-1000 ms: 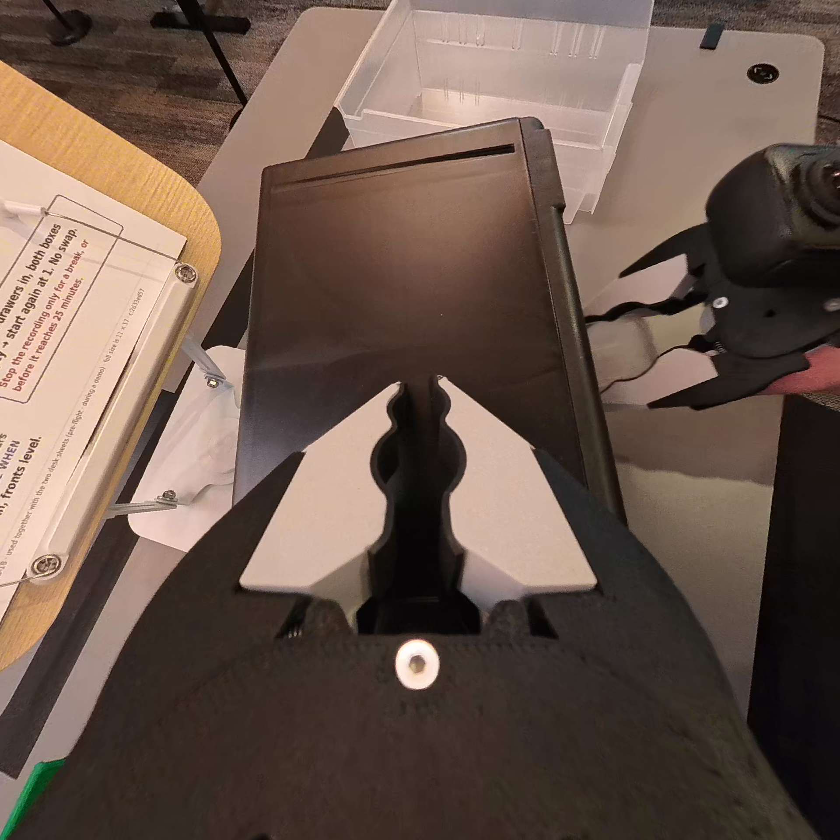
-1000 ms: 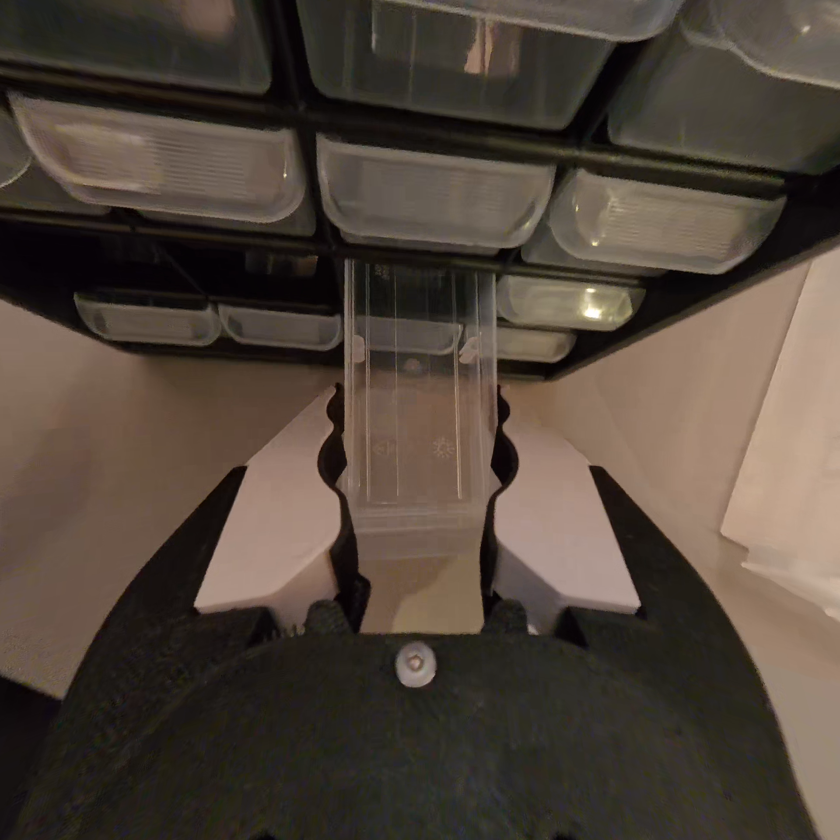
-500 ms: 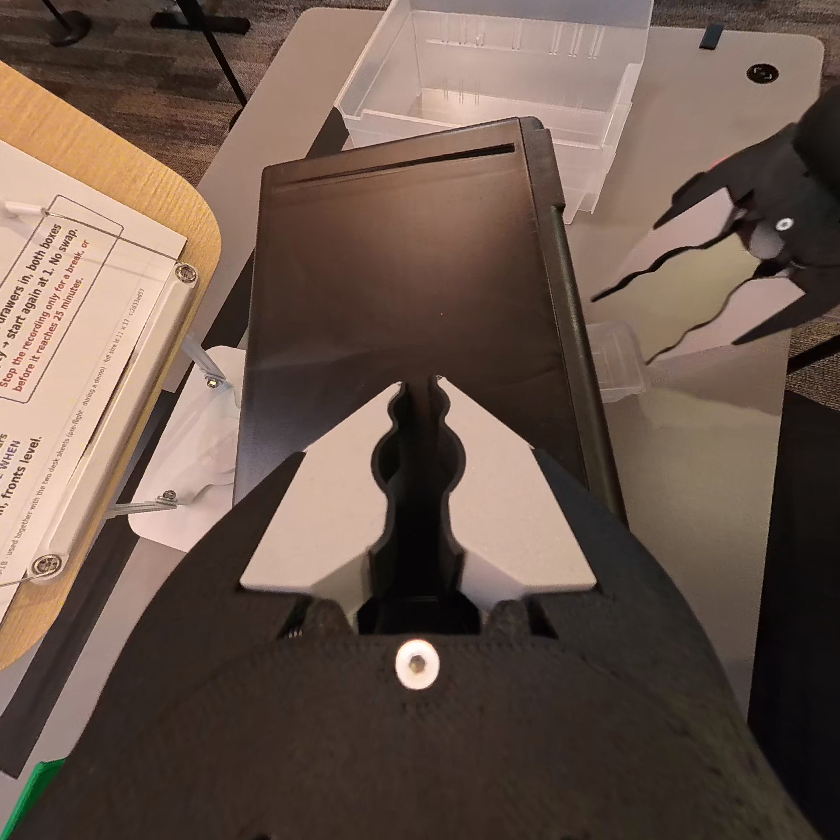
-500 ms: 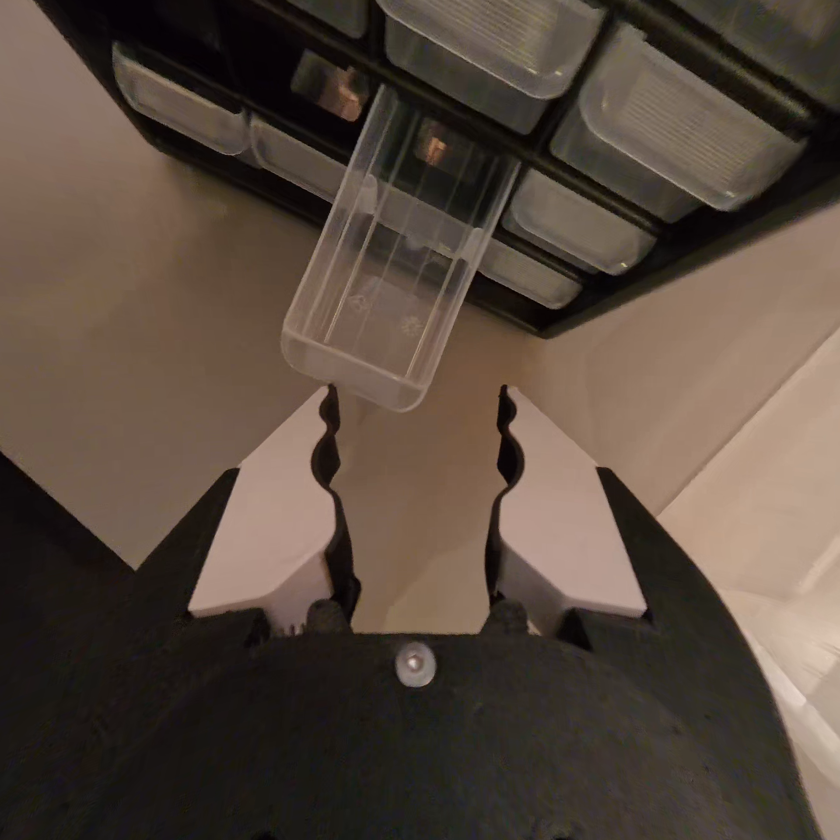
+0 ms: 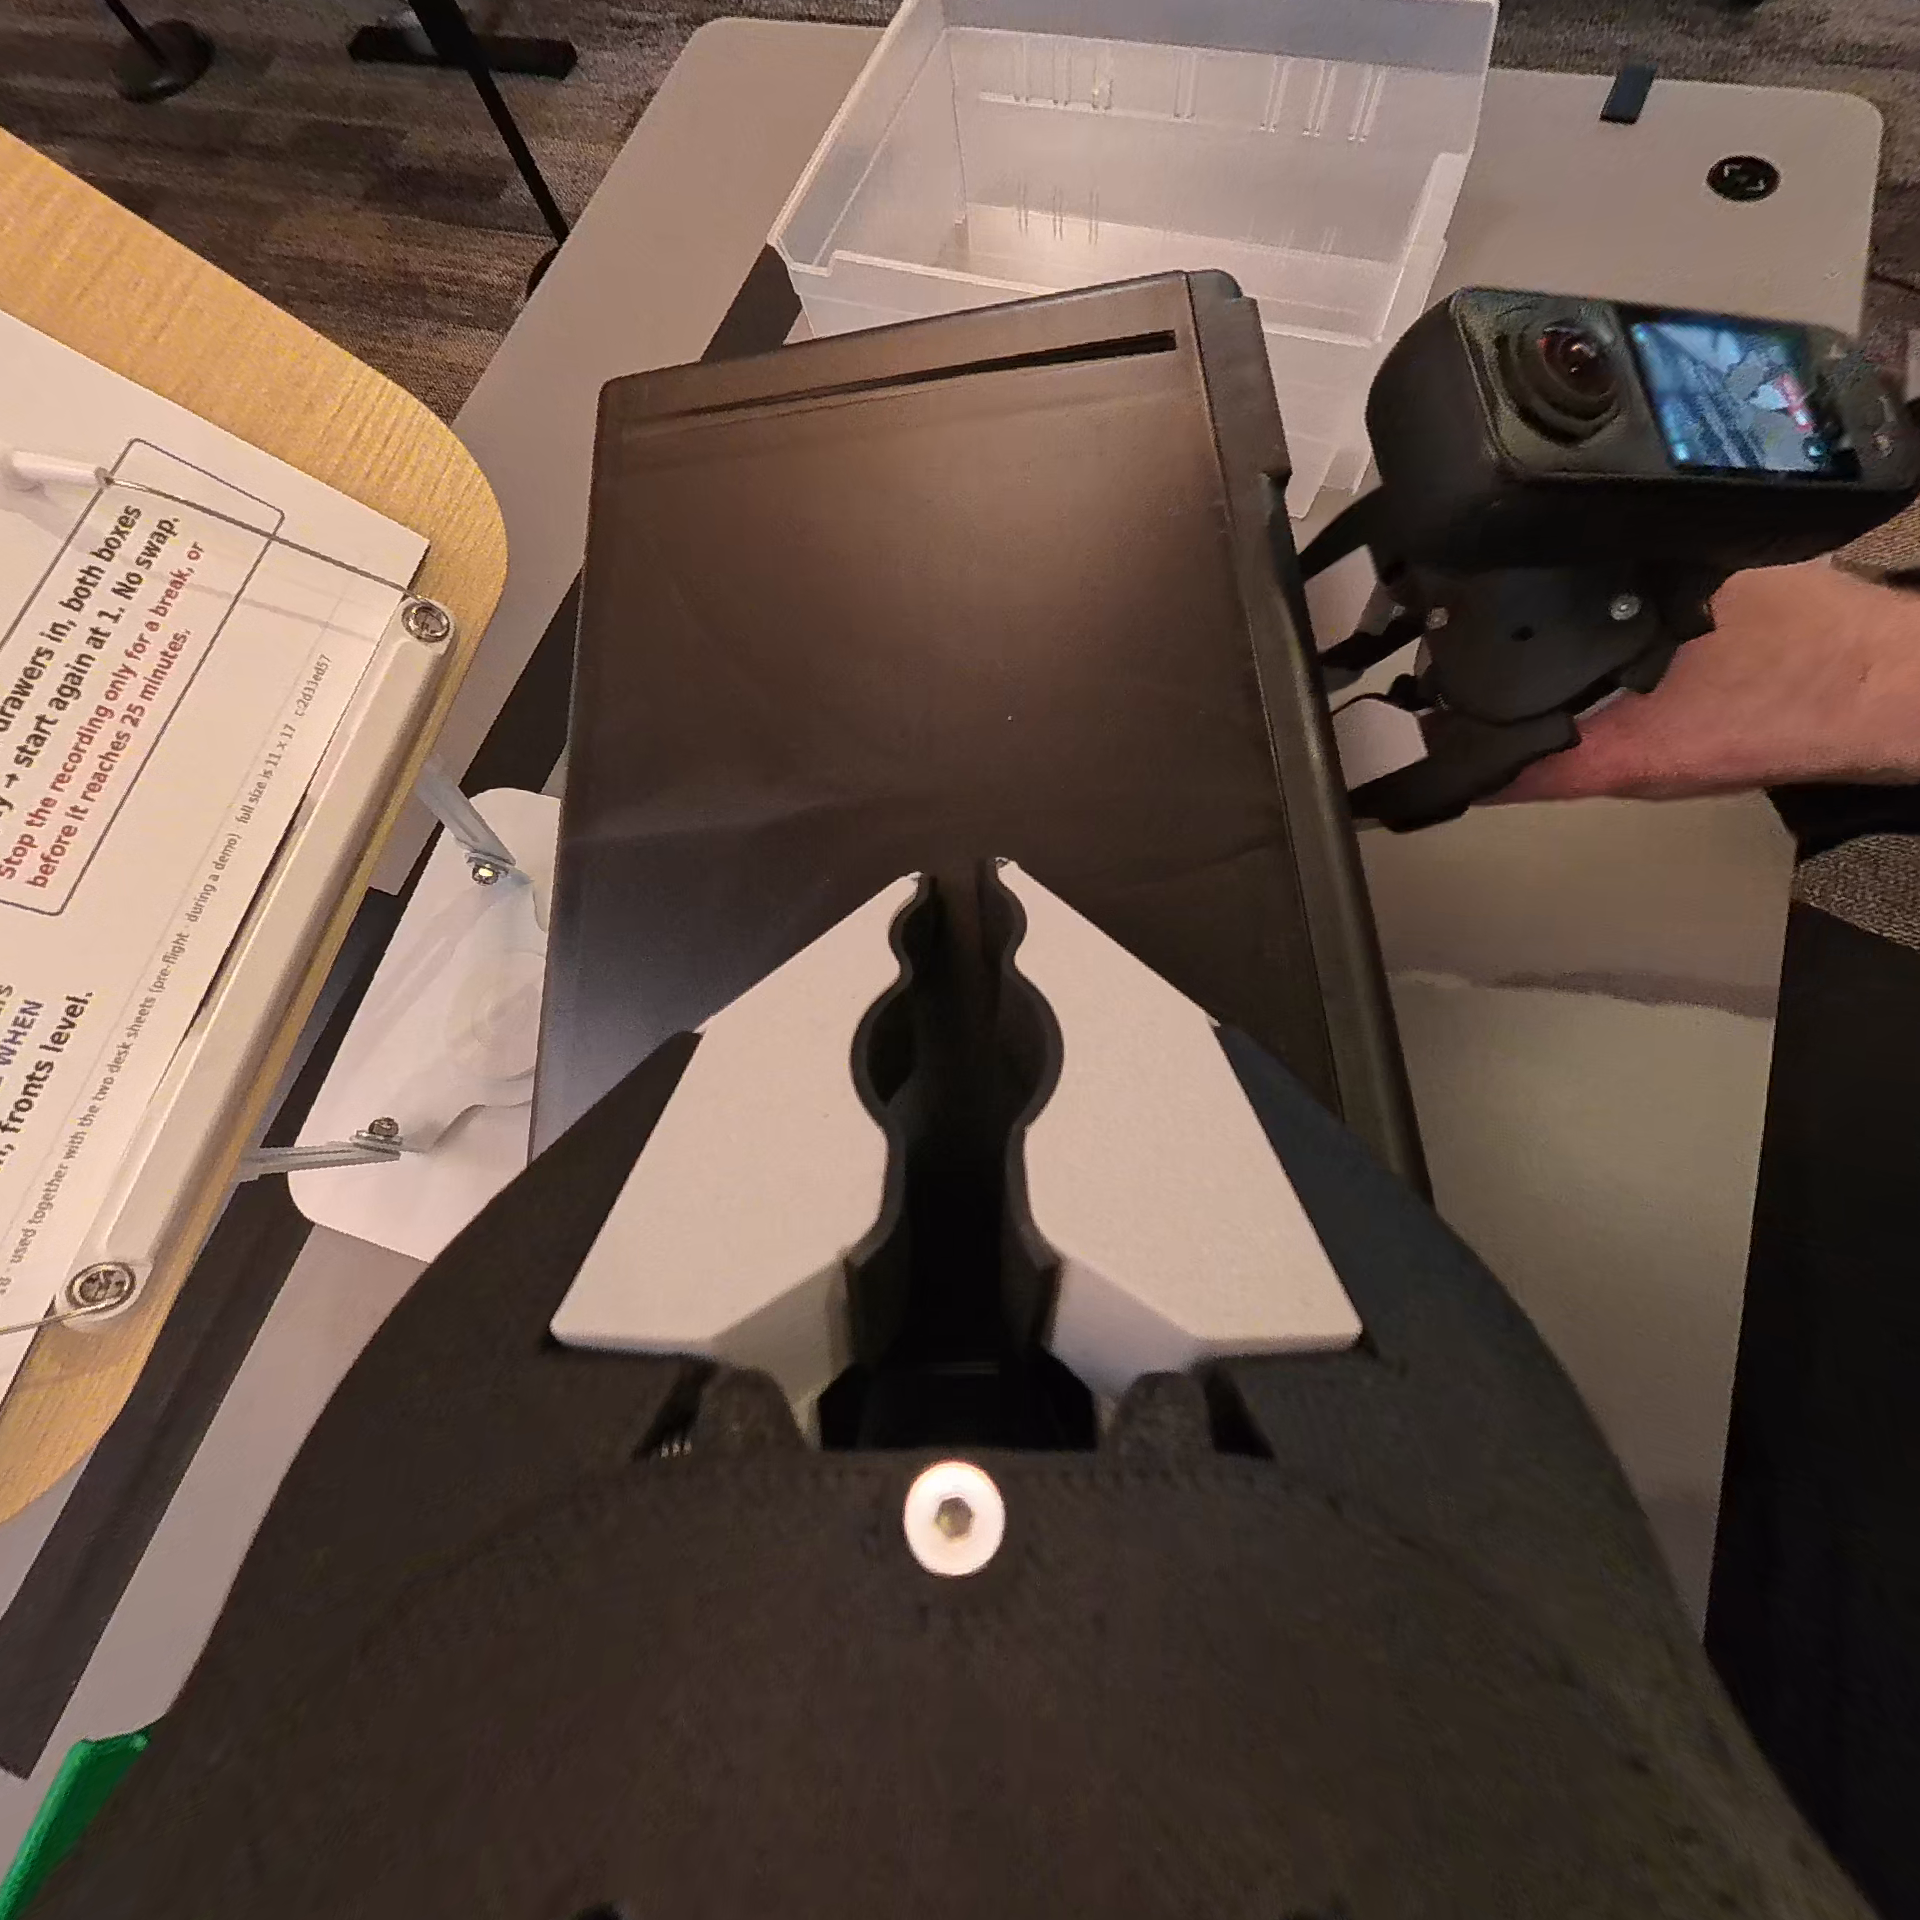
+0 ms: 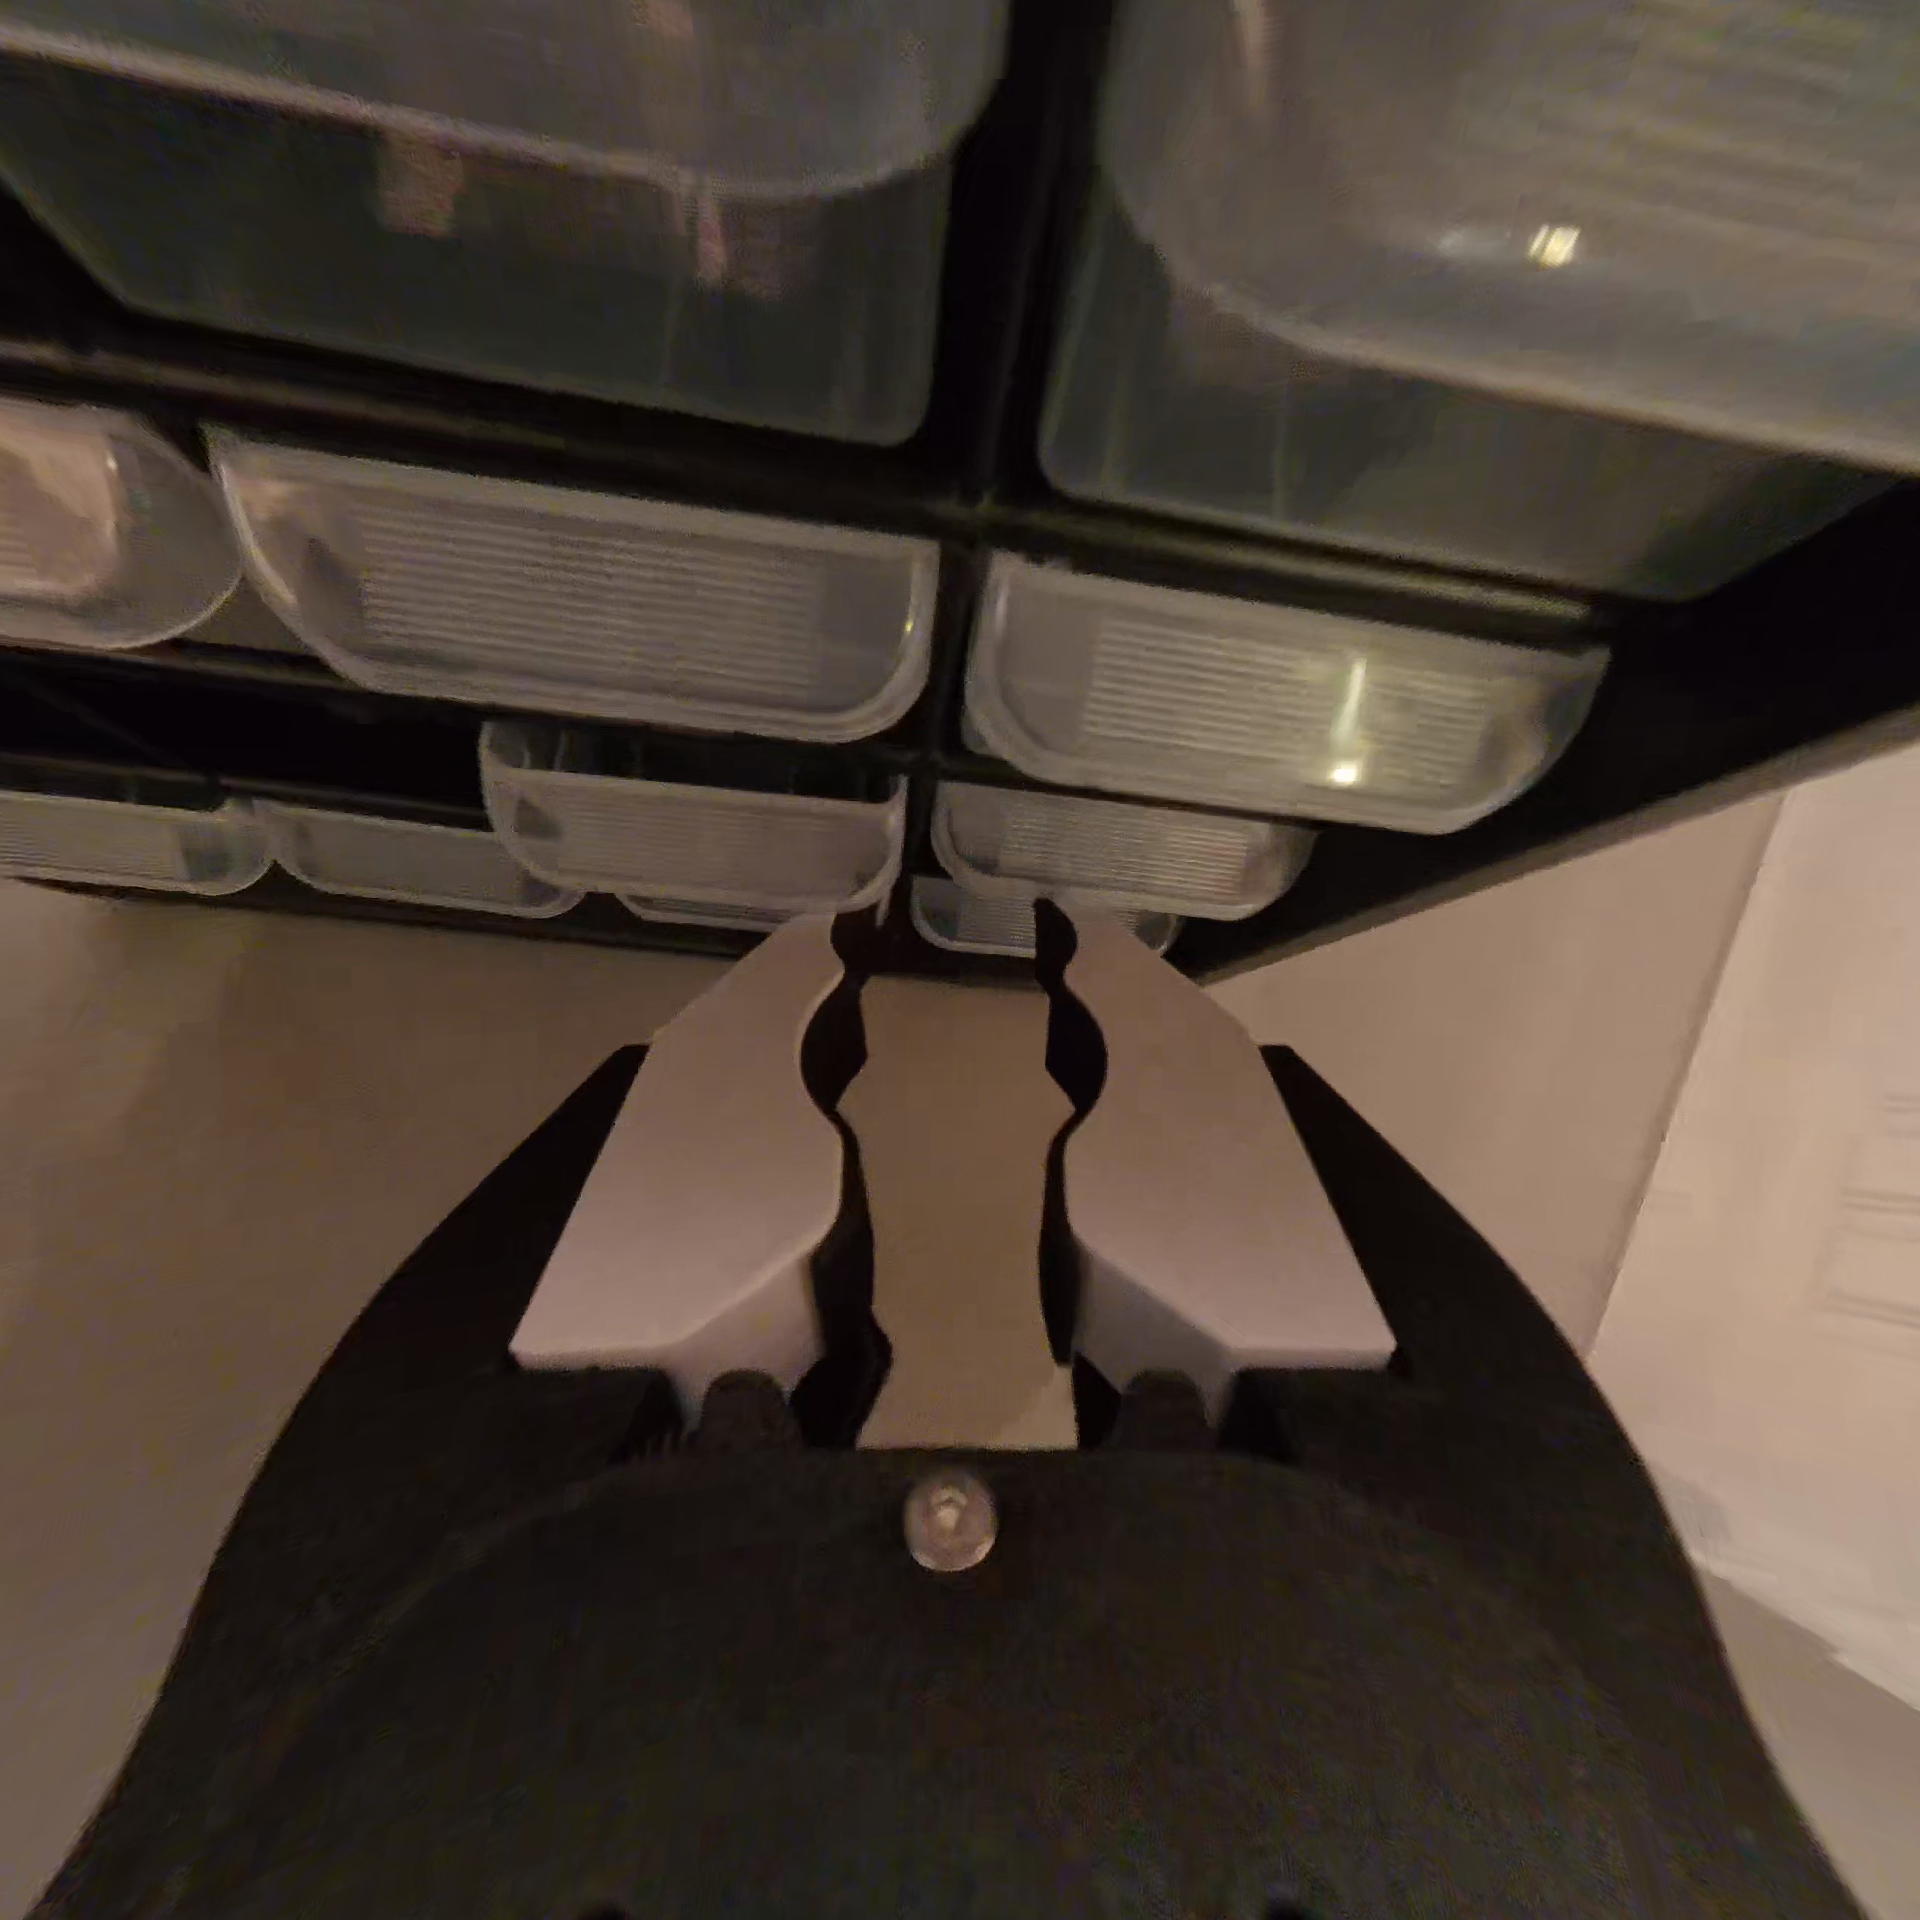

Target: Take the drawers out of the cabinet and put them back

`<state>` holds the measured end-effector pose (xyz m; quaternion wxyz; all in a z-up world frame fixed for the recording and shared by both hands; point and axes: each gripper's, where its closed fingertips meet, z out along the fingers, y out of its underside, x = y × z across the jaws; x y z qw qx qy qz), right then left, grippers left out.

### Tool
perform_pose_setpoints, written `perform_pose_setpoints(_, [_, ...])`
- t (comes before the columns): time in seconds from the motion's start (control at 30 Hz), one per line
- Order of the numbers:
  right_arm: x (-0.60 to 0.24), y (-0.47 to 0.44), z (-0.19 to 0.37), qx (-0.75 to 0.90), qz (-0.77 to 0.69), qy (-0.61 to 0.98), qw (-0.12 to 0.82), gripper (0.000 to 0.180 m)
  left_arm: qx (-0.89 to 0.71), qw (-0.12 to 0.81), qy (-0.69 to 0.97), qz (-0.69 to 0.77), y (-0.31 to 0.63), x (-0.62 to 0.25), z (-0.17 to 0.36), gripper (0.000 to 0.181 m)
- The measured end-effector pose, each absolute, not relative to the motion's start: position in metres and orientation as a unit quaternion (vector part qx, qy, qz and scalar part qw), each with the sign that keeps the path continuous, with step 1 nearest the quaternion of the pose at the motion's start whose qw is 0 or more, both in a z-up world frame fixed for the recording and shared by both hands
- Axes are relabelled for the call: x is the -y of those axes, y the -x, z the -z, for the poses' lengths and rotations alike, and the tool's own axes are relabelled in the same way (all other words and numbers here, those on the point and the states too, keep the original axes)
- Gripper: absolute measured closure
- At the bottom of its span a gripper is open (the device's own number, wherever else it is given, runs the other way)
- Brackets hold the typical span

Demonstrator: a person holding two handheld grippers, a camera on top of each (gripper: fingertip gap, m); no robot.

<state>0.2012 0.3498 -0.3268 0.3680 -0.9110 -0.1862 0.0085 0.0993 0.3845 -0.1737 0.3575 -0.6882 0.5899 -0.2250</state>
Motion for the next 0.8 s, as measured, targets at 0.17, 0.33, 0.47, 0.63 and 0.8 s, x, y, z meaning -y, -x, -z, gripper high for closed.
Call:
perform_pose_setpoints(0.17, [-0.339, -0.197, 0.321, 0.186, -0.035, 0.911, 0.367, 0.145, -0.588, 0.358, 0.689, 0.226, -0.099, -0.385, 0.174, 0.174])
perform_pose_setpoints(0.33, [-0.326, -0.185, 0.321, 0.206, -0.06, 0.908, 0.36, 0.159, -0.59, 0.356, 0.689, 0.225, -0.099, -0.385, 0.174, 0.174])
perform_pose_setpoints(0.47, [-0.343, -0.173, 0.316, 0.149, -0.118, 0.897, 0.398, 0.169, -0.591, 0.356, 0.689, 0.222, -0.099, -0.385, 0.174, 0.173])
perform_pose_setpoints(0.63, [-0.336, -0.168, 0.317, 0.143, -0.15, 0.894, 0.396, 0.163, -0.591, 0.357, 0.689, 0.221, -0.098, -0.386, 0.174, 0.173])
perform_pose_setpoints(0.8, [-0.324, -0.173, 0.309, 0.157, -0.159, 0.887, 0.405, 0.162, -0.588, 0.394, 0.673, 0.214, -0.086, -0.39, 0.165, 0.151])
